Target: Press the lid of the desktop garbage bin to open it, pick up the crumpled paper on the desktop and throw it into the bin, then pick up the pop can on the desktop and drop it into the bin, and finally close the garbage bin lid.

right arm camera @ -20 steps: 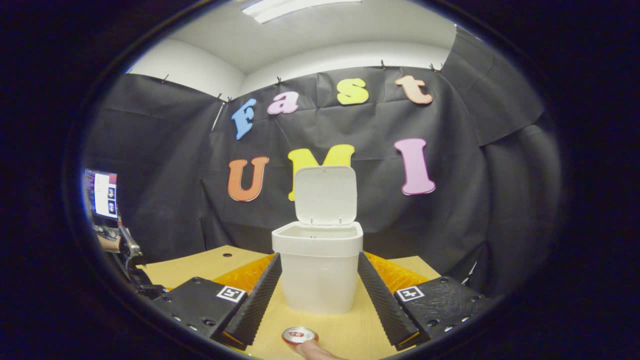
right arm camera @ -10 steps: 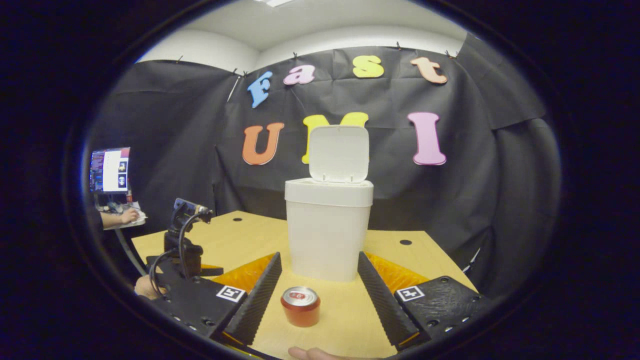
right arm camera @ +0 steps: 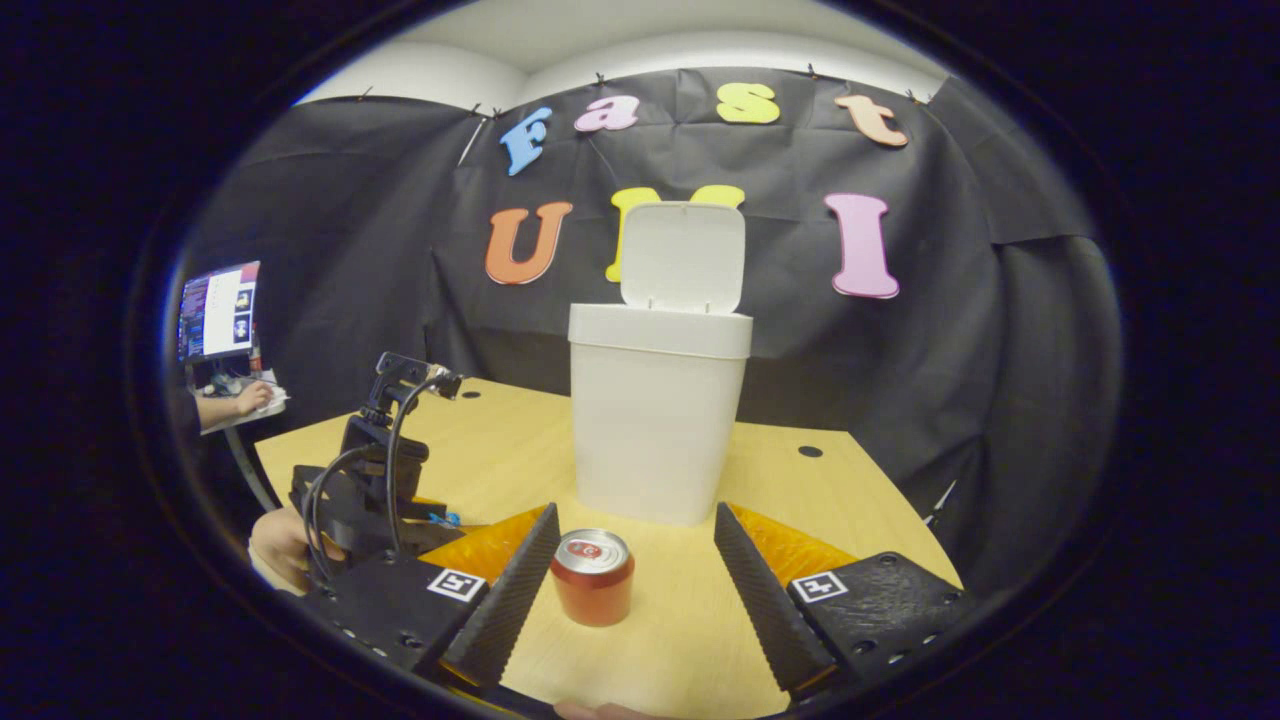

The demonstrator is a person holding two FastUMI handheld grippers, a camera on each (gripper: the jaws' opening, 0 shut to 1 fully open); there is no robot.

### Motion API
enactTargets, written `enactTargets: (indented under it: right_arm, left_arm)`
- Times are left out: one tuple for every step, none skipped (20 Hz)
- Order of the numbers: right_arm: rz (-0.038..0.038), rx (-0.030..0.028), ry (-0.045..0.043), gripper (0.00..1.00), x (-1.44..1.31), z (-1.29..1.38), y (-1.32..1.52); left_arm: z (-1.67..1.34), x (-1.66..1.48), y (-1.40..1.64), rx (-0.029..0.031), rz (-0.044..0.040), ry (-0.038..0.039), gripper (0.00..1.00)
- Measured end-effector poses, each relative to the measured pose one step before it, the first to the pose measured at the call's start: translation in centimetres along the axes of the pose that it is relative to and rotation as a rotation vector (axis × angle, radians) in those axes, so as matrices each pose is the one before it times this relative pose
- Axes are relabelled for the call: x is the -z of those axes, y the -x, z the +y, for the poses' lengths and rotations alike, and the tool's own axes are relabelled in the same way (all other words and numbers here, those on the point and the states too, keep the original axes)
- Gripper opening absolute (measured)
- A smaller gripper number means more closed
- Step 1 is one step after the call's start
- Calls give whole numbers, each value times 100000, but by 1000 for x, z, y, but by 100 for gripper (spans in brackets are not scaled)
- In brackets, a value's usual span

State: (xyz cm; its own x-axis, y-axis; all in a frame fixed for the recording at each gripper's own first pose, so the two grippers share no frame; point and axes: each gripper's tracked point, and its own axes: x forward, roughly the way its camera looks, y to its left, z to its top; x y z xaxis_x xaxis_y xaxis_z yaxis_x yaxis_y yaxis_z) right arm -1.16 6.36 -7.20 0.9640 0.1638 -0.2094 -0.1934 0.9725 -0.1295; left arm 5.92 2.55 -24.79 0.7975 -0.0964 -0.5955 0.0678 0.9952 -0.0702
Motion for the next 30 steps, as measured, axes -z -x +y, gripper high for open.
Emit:
enactTargets:
  right_arm:
    - [-467, 116, 416, 95, -75, -71, 108]
    - [-206, 250, 425, 95, -124, 18, -19]
    - [-153, 181, 169, 95, 60, 14, 57]
    - [-45, 27, 185, 95, -18, 61, 78]
    - [58, 98, 236, 95, 89, 50, 41]
    - [109, 82, 392, 95, 36, 130, 17]
    - [251, -11, 384, 95, 57, 145, -115]
    - [423, -336, 365, 95, 132, 183, -59]
    - [621, -453, 193, 95, 259, 200, -114]
    - [983, -375, -60, 96, 181, 175, -207]
    - [935, -509, -136, 95, 343, 160, -106]
    - [819, -548, -118, 95, 208, 220, -25]
    - [642, -471, -257, 95, 179, 119, -26]
    - [413, -321, -242, 95, 76, 99, -84]
    - [350, -178, -55, 95, 29, 126, -66]
    - [369, -24, 150, 95, 90, 5, -88]
    - [257, 123, -47, 95, 127, -65, -70]
    - [353, 158, -275, 95, 88, 39, -136]
    - [656, 113, -487, 95, 372, 21, -155]
    - [960, -90, -643, 95, 302, 141, -141]
    - [443, -220, -1606, 95, 393, 232, -205]
    - [-3, 204, -4530, 95, 244, 170, -120]
    - [-93, 2126, -5044, 97, 557, -263, -227]
    - [58, 2627, -3766, 95, 669, -307, -251]
    - [-468, 2551, -2019, 95, 906, -107, -270]
    - [-724, 2570, -594, 95, 819, -207, -300]
    - [-1216, 2124, 348, 95, 938, -126, -331]
    - [46, 1813, 805, 95, 968, -141, -533]
    - [1194, 580, 801, 95, 1135, -76, -533]
    - [1478, -728, 247, 96, 941, 267, -558]
  left_arm:
    - [-292, 10, -238, 1169, 121, -304, 94]
    - [-75, 145, 168, 402, 166, -914, 95]
    - [-1, 39, 74, 374, 74, -588, 96]
    - [-7, 50, 106, 354, -85, -59, 96]
    - [-19, 128, 130, 13, 185, 195, 96]
    - [18, 71, -27, -32, -141, -492, 96]
    - [-14, -3, -64, -112, 67, -488, 96]
    - [68, -166, -269, -61, -339, -298, 96]
    - [2, -158, -181, 89, 243, 3, 96]
    - [-86, 105, 260, 119, -137, 446, 96]
    - [-35, 20, 32, -22, 68, -36, 96]
    - [148, 110, -22, -315, -332, -252, 97]
    - [200, 29, 15, -517, 269, 198, 95]
    - [430, 110, -97, -509, -113, 258, 93]
    - [318, 10, -108, -390, -88, 412, 85]
    - [589, 110, 101, -752, -317, 413, 80]
    - [379, 155, -118, -359, -210, 41, 67]
    - [282, -28, -40, 255, -255, -29, 65]
    - [55, -1, -5, 91, -203, -108, 50]
    - [57, -47, -54, -265, -273, 24, 49]
    - [-2, -11, 82, -464, -487, -41, 48]
    - [1, -147, 29, -381, -642, 196, 51]
    - [38, -301, -27, -217, -1068, 198, 51]
    - [-47, -322, 110, -10, -1547, 206, 51]
    - [21, -345, -11, 8, -1423, 69, 51]
    - [11, -292, 13, -8, -717, 15, 51]
    - [11, -121, 110, 212, -249, -101, 47]
    - [29, -77, 146, -59, -192, 8, 47]
    - [14, -178, 6, -144, -695, 39, 47]
    - [39, -312, 86, -163, -916, 104, 51]
